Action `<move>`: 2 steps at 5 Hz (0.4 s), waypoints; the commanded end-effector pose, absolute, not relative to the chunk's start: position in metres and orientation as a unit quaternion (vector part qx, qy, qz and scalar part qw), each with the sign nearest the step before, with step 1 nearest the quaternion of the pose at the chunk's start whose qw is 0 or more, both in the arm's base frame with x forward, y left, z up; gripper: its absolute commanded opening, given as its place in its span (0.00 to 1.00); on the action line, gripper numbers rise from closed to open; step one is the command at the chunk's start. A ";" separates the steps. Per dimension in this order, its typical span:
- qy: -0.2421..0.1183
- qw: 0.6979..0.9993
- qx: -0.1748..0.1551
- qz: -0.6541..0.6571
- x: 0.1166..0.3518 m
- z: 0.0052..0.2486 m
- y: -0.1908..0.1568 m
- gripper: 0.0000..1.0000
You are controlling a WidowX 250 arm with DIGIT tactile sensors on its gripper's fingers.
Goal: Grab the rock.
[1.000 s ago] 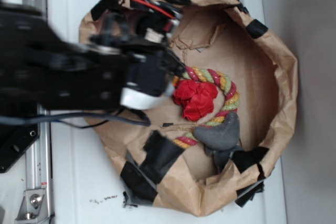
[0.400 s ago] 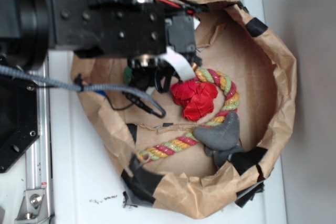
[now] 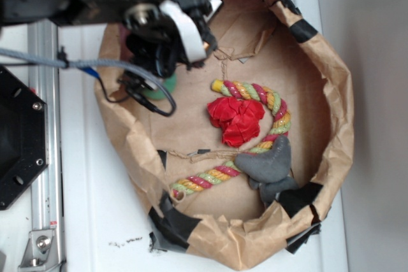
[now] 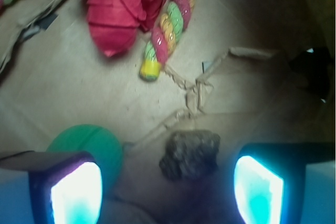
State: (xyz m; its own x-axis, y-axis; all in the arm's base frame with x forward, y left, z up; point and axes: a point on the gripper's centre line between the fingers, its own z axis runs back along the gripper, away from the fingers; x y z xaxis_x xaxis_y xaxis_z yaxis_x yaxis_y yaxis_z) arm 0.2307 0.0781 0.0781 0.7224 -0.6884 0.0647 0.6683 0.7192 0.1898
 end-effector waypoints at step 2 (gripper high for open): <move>-0.069 0.911 0.093 -0.397 0.239 0.074 0.069 1.00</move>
